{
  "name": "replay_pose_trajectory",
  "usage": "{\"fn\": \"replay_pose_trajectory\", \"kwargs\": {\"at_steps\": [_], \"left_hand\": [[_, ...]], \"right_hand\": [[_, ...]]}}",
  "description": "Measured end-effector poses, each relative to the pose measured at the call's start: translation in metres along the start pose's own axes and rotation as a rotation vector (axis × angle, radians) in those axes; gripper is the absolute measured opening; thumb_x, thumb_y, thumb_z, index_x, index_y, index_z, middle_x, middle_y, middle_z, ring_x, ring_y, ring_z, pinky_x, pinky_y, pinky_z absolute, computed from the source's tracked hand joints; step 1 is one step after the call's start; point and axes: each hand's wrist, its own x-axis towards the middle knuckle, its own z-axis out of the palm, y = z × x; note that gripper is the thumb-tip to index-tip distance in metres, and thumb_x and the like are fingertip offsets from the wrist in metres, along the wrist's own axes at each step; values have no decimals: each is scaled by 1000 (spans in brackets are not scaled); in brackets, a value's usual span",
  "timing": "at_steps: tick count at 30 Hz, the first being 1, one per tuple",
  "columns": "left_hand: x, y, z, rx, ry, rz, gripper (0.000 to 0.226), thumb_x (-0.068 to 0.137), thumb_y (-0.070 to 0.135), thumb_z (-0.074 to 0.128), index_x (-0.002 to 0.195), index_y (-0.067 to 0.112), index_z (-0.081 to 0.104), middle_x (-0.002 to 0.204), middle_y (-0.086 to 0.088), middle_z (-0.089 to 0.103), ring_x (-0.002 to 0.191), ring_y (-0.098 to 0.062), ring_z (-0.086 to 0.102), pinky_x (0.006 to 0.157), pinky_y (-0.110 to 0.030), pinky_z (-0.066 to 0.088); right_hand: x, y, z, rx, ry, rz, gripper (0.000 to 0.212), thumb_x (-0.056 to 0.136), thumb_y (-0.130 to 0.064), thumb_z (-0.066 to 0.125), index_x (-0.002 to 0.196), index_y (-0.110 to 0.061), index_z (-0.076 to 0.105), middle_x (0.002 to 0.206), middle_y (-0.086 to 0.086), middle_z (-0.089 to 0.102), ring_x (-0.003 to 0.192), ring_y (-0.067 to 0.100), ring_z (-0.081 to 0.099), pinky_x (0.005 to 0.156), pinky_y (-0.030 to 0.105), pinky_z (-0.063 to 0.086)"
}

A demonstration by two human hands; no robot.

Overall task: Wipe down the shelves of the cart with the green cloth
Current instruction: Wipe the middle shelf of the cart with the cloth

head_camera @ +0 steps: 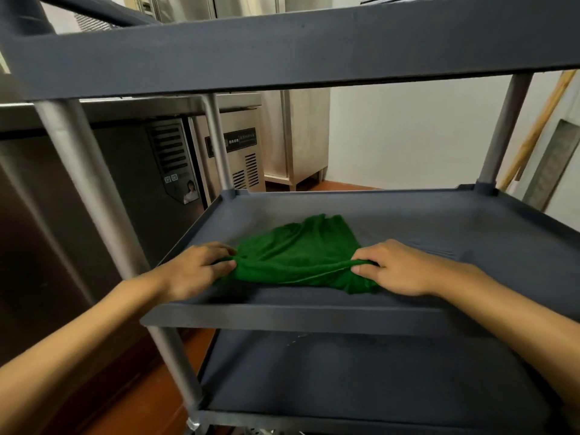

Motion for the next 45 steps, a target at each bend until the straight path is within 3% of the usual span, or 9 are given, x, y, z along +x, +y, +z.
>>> {"fn": "replay_pose_trajectory", "kwargs": {"at_steps": [4,9,15,20,26,29,32,37,45], "left_hand": [[-23,16,-9,-100,18,13,27,98,43,53,85,24,67,79,1,67,73,-14,61,74,-43,47],[-40,34,-18,-318,-1,28,61,77,68,51,94,12,69,90,-16,69,86,-37,65,83,-58,50],[-26,40,-28,-571,13,0,40,83,50,63,93,12,71,91,-19,70,89,-40,68,82,-57,52],[19,31,-33,-501,93,-85,33,94,40,61,92,7,63,76,-9,65,67,-23,64,61,-38,49],[80,18,-12,-101,253,-197,12,100,25,57,108,17,61,109,-7,66,89,-15,63,68,-22,51],[77,21,3,212,191,-190,30,99,30,57,128,23,54,127,-8,59,106,-22,62,89,-40,55],[56,22,19,255,132,104,45,95,54,54,132,29,54,129,3,53,107,-13,57,96,-39,52],[27,21,42,256,-116,221,86,77,89,42,145,36,45,138,14,52,124,-4,50,103,-32,47],[21,29,38,261,-40,269,44,96,59,36,97,23,61,87,10,60,76,-6,56,75,-36,49]], "right_hand": [[-20,-6,-9,11,25,-8,26,101,-39,47,82,-24,57,76,0,60,72,14,56,69,33,44],[-31,-1,-17,92,62,-4,38,99,-39,50,73,-12,50,62,-1,45,58,12,43,61,33,33],[-30,4,-31,347,82,52,37,96,-36,57,67,-13,59,60,-2,46,57,11,45,65,34,32],[6,15,-39,384,244,125,40,87,-46,62,89,-7,71,79,9,68,77,24,65,75,35,43],[61,35,-20,398,348,270,35,85,-36,73,114,-16,65,106,3,68,101,20,64,82,27,46],[60,41,-7,279,362,211,39,81,-30,79,116,-22,63,120,2,65,113,20,60,95,32,48],[43,45,1,138,199,36,37,75,-47,79,109,-41,66,131,-10,58,122,11,53,105,38,43],[19,45,25,45,-65,-65,84,70,-75,64,145,-49,35,156,-24,24,143,1,21,119,35,21],[15,42,34,-44,114,-58,46,101,-39,47,144,-24,47,147,-5,48,134,13,43,111,28,33]]}}
